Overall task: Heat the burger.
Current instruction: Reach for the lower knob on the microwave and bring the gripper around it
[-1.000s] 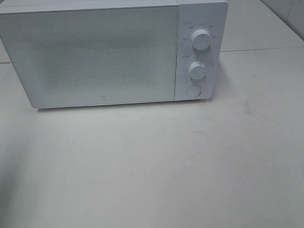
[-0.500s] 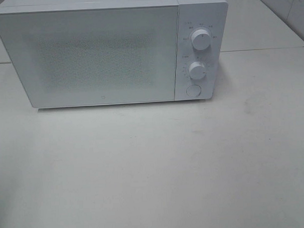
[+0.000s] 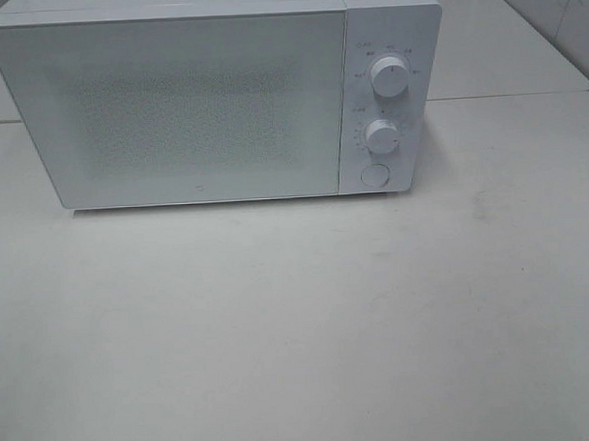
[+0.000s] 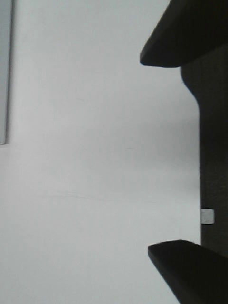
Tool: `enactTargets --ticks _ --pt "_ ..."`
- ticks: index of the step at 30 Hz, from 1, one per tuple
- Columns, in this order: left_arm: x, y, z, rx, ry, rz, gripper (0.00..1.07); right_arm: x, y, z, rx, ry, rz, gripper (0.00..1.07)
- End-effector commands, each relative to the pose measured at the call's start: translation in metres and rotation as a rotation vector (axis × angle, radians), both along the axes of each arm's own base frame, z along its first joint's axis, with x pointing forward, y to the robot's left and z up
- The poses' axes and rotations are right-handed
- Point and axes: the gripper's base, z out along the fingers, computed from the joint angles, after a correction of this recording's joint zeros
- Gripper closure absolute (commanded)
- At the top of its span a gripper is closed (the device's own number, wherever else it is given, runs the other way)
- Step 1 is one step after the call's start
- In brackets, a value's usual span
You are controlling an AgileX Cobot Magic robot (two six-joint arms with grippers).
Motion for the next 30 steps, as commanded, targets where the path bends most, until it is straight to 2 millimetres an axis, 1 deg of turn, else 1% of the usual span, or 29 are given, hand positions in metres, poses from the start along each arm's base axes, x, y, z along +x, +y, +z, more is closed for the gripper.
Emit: enactTargets --ticks 1,2,4,8,27,30 --pt "-0.009 0.0 -0.003 0.003 -0.123 0.004 0.13 -0.004 0.0 0.0 0.004 -0.032 -0.003 0.32" --pt "-0.009 0.0 -0.003 0.003 -0.123 0.004 0.13 -0.004 0.0 0.0 0.004 -0.032 -0.003 0.32" --pt "-0.017 0.0 -0.003 0.009 -0.176 0.007 0.13 -0.004 0.0 0.0 0.004 -0.032 -0.003 0.32" --pt "-0.022 0.0 -0.003 0.015 -0.206 0.008 0.13 -0.004 0.0 0.0 0.004 -0.032 -0.003 0.32" --pt "-0.023 0.003 -0.003 0.048 -0.207 0.025 0.13 -0.003 0.0 0.0 0.014 -0.031 -0.005 0.32" --pt "-0.026 0.003 -0.003 0.047 -0.229 0.025 0.13 -0.005 -0.001 0.005 0.064 -0.052 -0.029 0.32"
